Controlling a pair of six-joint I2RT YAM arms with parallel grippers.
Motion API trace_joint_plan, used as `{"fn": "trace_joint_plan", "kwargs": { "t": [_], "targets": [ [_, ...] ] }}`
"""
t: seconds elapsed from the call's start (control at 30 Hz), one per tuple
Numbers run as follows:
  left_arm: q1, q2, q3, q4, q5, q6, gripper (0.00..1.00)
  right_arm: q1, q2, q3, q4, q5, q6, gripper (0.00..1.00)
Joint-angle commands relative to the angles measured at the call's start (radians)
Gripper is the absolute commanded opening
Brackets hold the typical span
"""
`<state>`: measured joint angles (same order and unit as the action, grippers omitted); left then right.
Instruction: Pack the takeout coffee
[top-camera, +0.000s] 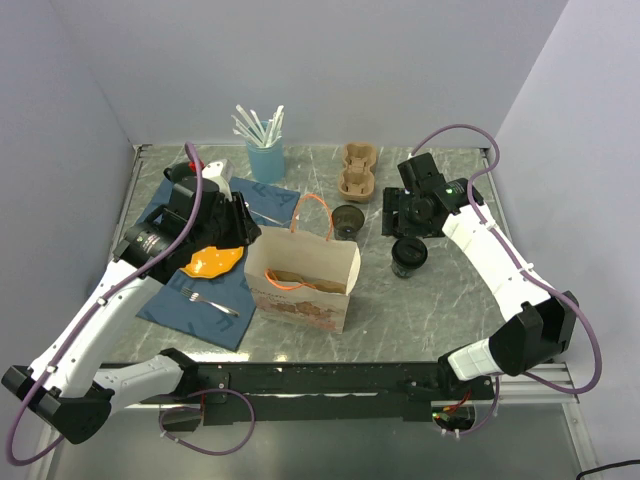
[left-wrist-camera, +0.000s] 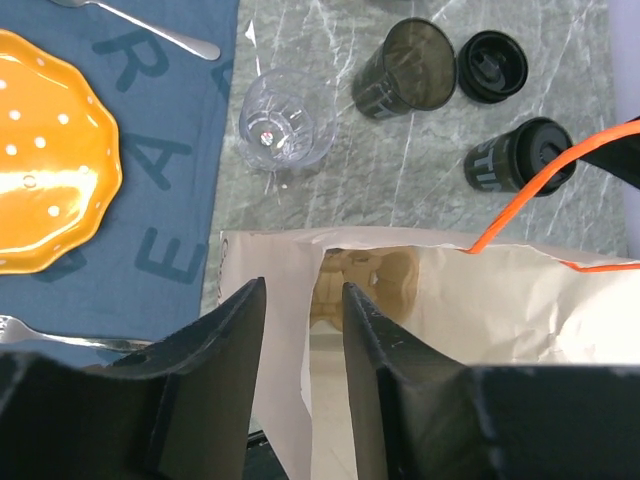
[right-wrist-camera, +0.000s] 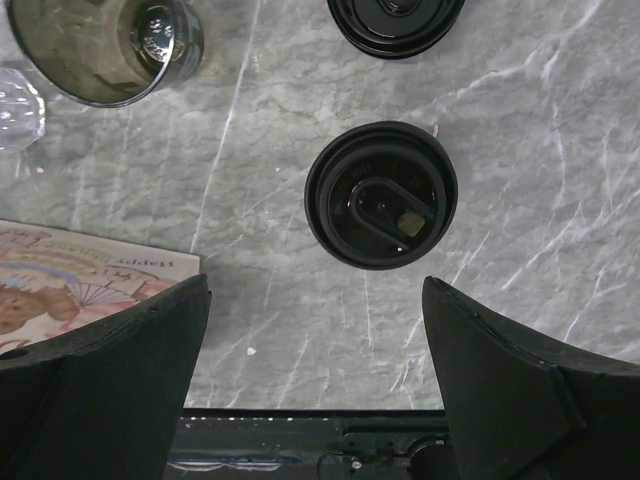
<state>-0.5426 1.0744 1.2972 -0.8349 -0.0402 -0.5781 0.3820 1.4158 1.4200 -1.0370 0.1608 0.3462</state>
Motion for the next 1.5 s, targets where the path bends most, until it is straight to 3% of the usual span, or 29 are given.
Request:
{"fn": "trace_joint_plan", "kwargs": {
  "t": [0.0,0.2,0.27,0.33,0.43,0.7,1.47],
  "targets": [
    [0.0,-0.019,-0.021,0.033,0.019,0.021,0.43,-0.018,0.012,-0.004,0.055,-0.021,-0.024,0.94],
    [0.0,-0.016,-0.029,0.033,-0.012,0.023,0.34,-0.026,0.011,-0.047,0.097,-0.043,-0.027,0.94],
    [0.0,-0.013,-0.032,0.036,-0.003,0.023,0.26,-0.037,0.018,-0.049,0.092,-0.046,-0.026,0.94],
    [0.0,-0.014,-0.036,0.042,0.008,0.02,0.11,-0.043,0.028,-0.046,0.088,-0.038,-0.027,0.94],
    [0.0,-0.022,-0.042,0.056,0.04,0.004,0.01,-0.055,0.028,-0.05,0.088,-0.024,-0.036,0.95],
    [-0.002,-0.047,-0.059,0.103,0.194,-0.065,0.01,-0.106,0.018,-0.127,0.146,-0.066,-0.068,0.97],
    [-0.002,-0.093,-0.082,0.074,0.189,-0.071,0.01,-0.132,0.13,-0.181,0.184,-0.021,-0.095,0.92]
  ]
}}
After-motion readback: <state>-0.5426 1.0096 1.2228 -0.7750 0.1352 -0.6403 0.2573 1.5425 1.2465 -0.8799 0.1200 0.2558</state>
